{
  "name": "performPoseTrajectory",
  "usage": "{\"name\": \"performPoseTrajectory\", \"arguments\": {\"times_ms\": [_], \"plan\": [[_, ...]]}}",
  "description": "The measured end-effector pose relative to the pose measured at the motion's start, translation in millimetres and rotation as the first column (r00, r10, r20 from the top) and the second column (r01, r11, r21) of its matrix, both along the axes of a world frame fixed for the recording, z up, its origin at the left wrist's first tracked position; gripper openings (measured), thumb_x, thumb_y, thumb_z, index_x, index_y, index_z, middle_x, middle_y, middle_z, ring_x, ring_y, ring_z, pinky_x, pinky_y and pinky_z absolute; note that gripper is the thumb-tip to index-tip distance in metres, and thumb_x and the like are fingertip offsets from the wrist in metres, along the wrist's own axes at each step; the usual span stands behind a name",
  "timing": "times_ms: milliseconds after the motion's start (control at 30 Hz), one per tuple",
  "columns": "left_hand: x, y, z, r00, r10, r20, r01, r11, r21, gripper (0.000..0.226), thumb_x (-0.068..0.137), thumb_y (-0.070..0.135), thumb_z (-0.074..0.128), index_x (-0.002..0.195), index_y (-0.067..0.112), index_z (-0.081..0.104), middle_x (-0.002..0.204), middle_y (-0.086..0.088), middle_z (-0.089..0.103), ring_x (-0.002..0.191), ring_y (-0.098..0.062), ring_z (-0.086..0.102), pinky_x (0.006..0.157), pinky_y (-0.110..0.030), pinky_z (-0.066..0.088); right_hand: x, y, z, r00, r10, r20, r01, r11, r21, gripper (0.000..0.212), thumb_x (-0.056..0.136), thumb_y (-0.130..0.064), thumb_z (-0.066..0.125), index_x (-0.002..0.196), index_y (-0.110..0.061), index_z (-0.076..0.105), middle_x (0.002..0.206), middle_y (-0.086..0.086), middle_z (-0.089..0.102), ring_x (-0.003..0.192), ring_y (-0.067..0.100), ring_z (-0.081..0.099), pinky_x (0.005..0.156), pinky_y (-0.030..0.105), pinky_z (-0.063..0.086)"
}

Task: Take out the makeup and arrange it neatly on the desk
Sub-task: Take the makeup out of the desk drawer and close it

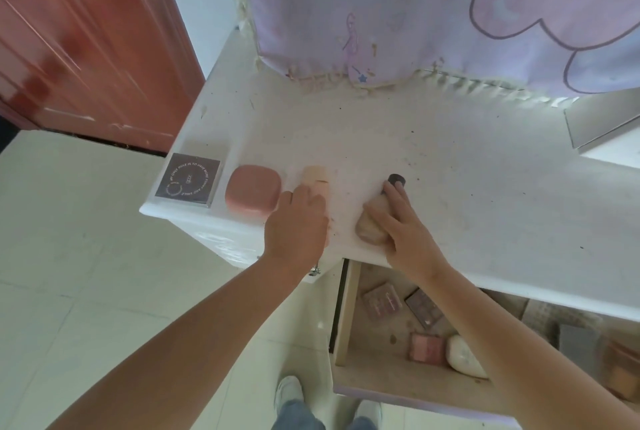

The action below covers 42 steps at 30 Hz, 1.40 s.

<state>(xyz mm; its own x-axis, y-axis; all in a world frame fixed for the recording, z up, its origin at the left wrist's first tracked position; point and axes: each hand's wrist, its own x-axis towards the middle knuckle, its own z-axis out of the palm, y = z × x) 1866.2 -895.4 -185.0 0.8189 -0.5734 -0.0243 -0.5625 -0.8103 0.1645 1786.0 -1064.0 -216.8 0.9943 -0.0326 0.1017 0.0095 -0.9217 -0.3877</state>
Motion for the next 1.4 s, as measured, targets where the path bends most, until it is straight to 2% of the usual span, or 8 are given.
{"name": "performPoseTrajectory", "arguments": {"times_ms": [133,233,533,700,833,1000,1200,1400], "plan": [[-0.5,-0.1,1.0,0.994,0.027,-0.111,-0.025,1.0,0.015,0.03,0.091,0.024,0.052,0.115,0.006,0.054,0.125,-0.011,0.05,0.11,-0.029,0.049,0.077,-0.029,0.045,-2.5,-0.5,-1.6,0.987,0.153,-0.054,-0.153,0.988,0.01,0.051,0.078,-0.012,0.026,0.128,-0.018,0.035,0.143,0.018,0.008,0.131,0.039,0.009,0.101,0.048,0.018],[4.3,1.7,-0.7,0.996,0.034,-0.079,-0.029,0.998,0.064,0.032,0.098,0.028,0.033,0.125,0.012,0.042,0.134,-0.004,0.04,0.121,-0.023,0.039,0.089,-0.028,0.038,9.7,-1.9,-1.3,0.973,0.22,-0.075,-0.22,0.975,0.006,0.056,0.072,-0.011,0.022,0.126,-0.02,0.032,0.142,0.018,0.01,0.129,0.039,0.013,0.099,0.048,0.023],[-4.7,7.3,2.1,0.999,-0.042,0.007,0.043,0.995,-0.095,0.031,0.091,0.023,0.046,0.109,0.004,0.06,0.11,-0.014,0.06,0.097,-0.03,0.059,0.073,-0.032,0.05,0.8,-1.3,10.1,0.991,0.036,-0.126,-0.017,0.989,0.147,0.065,0.078,0.002,0.037,0.141,-0.012,0.03,0.15,0.007,-0.001,0.139,0.017,0.002,0.103,0.026,0.026],[-81.0,10.3,-42.9,0.927,-0.361,0.099,0.374,0.877,-0.303,0.018,0.075,0.011,0.049,0.073,0.005,0.066,0.064,-0.008,0.058,0.067,-0.017,0.047,0.049,-0.024,0.046,-86.9,-19.5,-10.1,0.937,-0.244,0.252,0.202,0.962,0.181,0.032,0.078,-0.006,0.04,0.109,-0.007,0.048,0.103,0.027,0.061,0.101,0.022,0.05,0.082,0.029,0.049],[-139.9,-29.5,-71.4,0.88,-0.302,-0.366,0.333,0.943,0.023,0.038,0.08,0.01,0.059,0.117,0.008,0.053,0.11,-0.011,0.056,0.098,-0.024,0.056,0.073,-0.029,0.052,-155.5,-39.2,-33.5,0.991,-0.131,-0.007,0.131,0.991,0.027,0.023,0.074,-0.011,0.045,0.079,-0.002,0.066,0.069,0.013,0.066,0.059,0.028,0.062,0.05,0.025,0.049],[-161.6,-88.9,-103.0,0.885,0.034,-0.464,0.1,0.96,0.261,0.074,0.088,0.021,0.057,0.144,0.012,0.011,0.145,-0.016,0.02,0.131,-0.031,0.026,0.1,-0.038,0.036,-170.0,-39.7,-66.1,0.707,-0.079,-0.703,0.055,0.997,-0.056,0.033,0.088,-0.013,0.045,0.12,-0.015,0.053,0.113,0.011,0.061,0.103,0.029,0.057,0.081,0.03,0.044],[-157.5,-98.4,-112.2,0.963,0.1,-0.25,-0.006,0.935,0.354,0.07,0.038,0.031,0.089,0.102,0.014,0.066,0.09,-0.015,0.063,0.076,-0.028,0.064,0.057,-0.026,0.052,-166.9,-28.2,-80.0,0.731,-0.093,-0.676,0.044,0.995,-0.089,0.041,0.087,-0.008,0.042,0.127,-0.01,0.043,0.129,0.012,0.049,0.117,0.028,0.046,0.093,0.033,0.037],[-164.5,-91.9,-105.1,0.916,0.136,-0.378,-0.017,0.953,0.302,0.058,0.086,0.034,0.057,0.133,0.014,0.029,0.131,-0.013,0.035,0.122,-0.029,0.034,0.092,-0.031,0.041,-158.0,-32.6,-79.9,0.732,-0.081,-0.676,-0.012,0.991,-0.131,0.037,0.089,-0.004,0.041,0.126,-0.003,0.045,0.13,0.017,0.043,0.12,0.031,0.04,0.099,0.037,0.032]]}}
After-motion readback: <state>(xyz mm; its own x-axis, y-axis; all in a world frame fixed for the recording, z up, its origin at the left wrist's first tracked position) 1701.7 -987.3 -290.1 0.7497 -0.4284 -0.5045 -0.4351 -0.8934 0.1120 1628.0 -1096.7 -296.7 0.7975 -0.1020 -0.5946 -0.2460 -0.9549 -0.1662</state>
